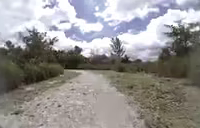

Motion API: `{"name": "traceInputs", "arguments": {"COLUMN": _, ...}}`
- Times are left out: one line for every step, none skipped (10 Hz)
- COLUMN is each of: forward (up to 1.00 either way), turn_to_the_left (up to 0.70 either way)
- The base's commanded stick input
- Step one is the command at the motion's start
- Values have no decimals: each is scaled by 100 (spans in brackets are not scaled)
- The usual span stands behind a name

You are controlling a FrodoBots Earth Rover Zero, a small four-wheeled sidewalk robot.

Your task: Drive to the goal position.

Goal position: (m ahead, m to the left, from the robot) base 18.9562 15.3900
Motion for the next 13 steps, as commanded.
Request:
{"name": "traceInputs", "arguments": {"forward": 85, "turn_to_the_left": 0}}
{"name": "traceInputs", "arguments": {"forward": 85, "turn_to_the_left": 0}}
{"name": "traceInputs", "arguments": {"forward": 85, "turn_to_the_left": 0}}
{"name": "traceInputs", "arguments": {"forward": 85, "turn_to_the_left": 0}}
{"name": "traceInputs", "arguments": {"forward": 85, "turn_to_the_left": 0}}
{"name": "traceInputs", "arguments": {"forward": 85, "turn_to_the_left": 0}}
{"name": "traceInputs", "arguments": {"forward": 85, "turn_to_the_left": 0}}
{"name": "traceInputs", "arguments": {"forward": 85, "turn_to_the_left": 0}}
{"name": "traceInputs", "arguments": {"forward": 85, "turn_to_the_left": 0}}
{"name": "traceInputs", "arguments": {"forward": 85, "turn_to_the_left": 0}}
{"name": "traceInputs", "arguments": {"forward": 85, "turn_to_the_left": 0}}
{"name": "traceInputs", "arguments": {"forward": 85, "turn_to_the_left": 0}}
{"name": "traceInputs", "arguments": {"forward": 85, "turn_to_the_left": 0}}
